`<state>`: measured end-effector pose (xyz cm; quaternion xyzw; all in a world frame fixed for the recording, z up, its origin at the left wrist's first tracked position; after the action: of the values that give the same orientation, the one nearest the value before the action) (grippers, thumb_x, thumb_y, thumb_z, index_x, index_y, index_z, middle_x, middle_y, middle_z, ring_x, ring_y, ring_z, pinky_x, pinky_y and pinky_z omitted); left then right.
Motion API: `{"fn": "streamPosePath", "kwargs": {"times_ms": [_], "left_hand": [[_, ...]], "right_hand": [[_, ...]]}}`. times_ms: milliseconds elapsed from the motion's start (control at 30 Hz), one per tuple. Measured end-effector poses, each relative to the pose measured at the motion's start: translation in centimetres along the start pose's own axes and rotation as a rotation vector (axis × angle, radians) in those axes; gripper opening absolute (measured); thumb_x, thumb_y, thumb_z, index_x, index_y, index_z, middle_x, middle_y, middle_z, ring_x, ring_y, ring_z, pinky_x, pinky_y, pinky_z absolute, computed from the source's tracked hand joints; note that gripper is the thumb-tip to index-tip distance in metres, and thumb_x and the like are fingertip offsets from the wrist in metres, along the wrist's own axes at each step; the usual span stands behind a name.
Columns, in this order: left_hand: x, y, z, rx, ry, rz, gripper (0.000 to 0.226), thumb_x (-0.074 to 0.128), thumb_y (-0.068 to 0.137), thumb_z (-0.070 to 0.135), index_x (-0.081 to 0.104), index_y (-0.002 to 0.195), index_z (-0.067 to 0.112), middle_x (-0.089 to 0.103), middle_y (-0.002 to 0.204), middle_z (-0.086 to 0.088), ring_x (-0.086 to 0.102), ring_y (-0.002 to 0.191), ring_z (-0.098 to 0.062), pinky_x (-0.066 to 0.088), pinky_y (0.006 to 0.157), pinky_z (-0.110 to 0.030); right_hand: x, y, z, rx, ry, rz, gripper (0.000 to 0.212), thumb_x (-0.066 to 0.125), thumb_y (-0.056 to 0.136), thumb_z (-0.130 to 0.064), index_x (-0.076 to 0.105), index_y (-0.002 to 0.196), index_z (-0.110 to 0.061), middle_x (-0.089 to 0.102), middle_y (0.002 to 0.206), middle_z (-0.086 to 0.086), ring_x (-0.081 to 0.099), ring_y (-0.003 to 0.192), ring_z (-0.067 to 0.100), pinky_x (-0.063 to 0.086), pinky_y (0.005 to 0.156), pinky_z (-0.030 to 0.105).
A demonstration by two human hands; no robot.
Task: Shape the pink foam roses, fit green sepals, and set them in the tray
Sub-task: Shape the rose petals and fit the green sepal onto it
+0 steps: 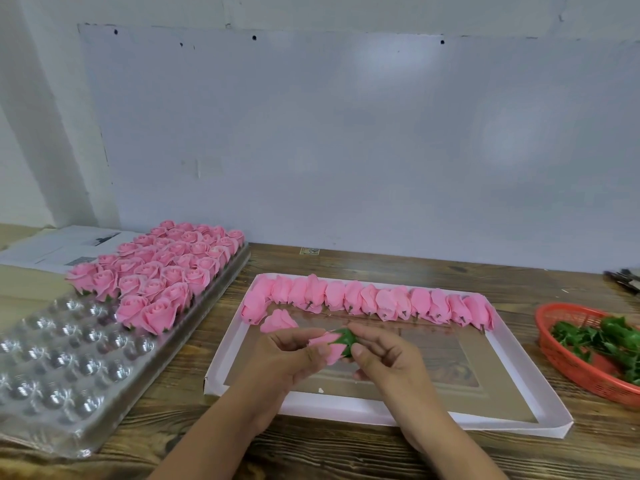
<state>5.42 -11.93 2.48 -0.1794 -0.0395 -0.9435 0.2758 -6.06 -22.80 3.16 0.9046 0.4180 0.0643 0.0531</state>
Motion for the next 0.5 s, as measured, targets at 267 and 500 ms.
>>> {"fn": "streamPosePath", "kwargs": {"times_ms": [267, 500], "left_hand": [[-0.11, 0.13, -0.1, -0.01, -0.033, 0.005, 0.025, 0.077, 0.075, 0.008, 0.079, 0.099, 0.005, 0.074, 0.108, -0.02, 0.074, 0.099, -0.026, 0.059, 0.075, -0.022], [0.34, 0.14, -0.47, -0.058, -0.03, -0.046, 0.037, 0.082, 0.071, 0.021, 0.078, 0.105, 0.007, 0.073, 0.113, -0.019, 0.072, 0.106, -0.028, 0.058, 0.075, -0.019]], "right_hand": [[0.08, 0.14, 0.1, 0.013, 0.008, -0.021, 0.028, 0.063, 0.09, 0.002, 0.069, 0.112, -0.013, 0.078, 0.096, 0.003, 0.071, 0.081, 0.01, 0.055, 0.063, 0.022], [-0.1, 0.12, -0.6, -0.025, -0.09, -0.035, 0.036, 0.064, 0.088, 0.008, 0.07, 0.106, -0.023, 0.077, 0.097, -0.007, 0.071, 0.089, 0.007, 0.053, 0.069, 0.017]]}}
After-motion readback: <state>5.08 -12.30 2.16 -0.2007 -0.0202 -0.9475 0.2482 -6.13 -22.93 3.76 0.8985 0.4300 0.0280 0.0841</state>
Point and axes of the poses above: each hand's wrist, its own y-axis towards the middle knuckle, its own x-axis out of the palm, z = x × y, the point moved 9 cm from there along y, towards the middle knuckle
